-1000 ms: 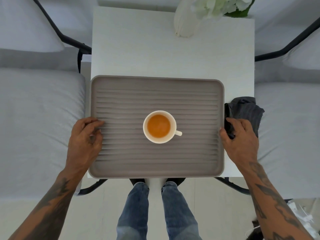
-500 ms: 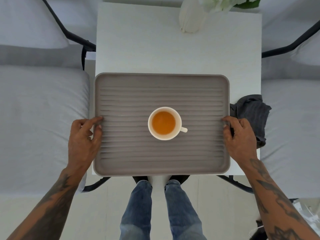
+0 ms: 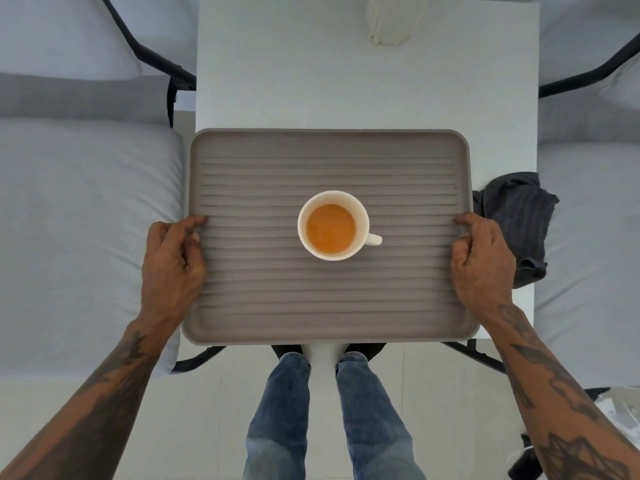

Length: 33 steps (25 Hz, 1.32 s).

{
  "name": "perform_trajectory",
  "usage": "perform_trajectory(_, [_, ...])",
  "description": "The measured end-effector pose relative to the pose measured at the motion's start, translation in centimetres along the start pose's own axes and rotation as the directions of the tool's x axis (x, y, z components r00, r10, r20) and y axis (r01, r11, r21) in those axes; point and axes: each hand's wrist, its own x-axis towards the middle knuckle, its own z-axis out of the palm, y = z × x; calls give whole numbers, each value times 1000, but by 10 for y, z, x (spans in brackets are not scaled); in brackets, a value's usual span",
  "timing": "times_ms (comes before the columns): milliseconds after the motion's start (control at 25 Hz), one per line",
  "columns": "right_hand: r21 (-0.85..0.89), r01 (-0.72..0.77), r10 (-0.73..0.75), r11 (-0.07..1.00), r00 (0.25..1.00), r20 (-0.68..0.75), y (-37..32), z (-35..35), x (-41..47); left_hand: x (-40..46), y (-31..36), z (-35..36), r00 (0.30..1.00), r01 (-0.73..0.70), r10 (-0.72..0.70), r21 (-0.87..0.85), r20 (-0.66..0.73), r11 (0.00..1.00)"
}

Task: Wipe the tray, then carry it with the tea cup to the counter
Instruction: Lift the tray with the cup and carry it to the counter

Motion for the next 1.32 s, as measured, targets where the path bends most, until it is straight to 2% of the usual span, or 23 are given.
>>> perform_trajectory(160, [58,-18,23,998,996,-82,-11,-6,-2,1,9,-5,1000,0,1,17,-30,1000])
perform_trajectory(280, [98,22,-9,995,991,-136,-19,-22,1,4,19,-17,998,11,-9,37,-61,999])
perform_trajectory(480, [112,76,-55,991,982,-179,-40,-76,7,10,46,-60,993,-66,66,-2,-101,998])
perform_trajectory(800, [144,147,-103,979,956,-274,-99,-177,10,5,104,-164,977,-146,132,-75,-169,986])
perform_trajectory(1120, [136,268,-212,954,921,-328,-168,-310,-8,-30,168,-299,943,-220,180,-119,-281,968])
perform_trajectory(1320, [145,351,-290,925,900,-327,-207,-384,-14,-75,207,-363,921,-150,103,-99,-376,984])
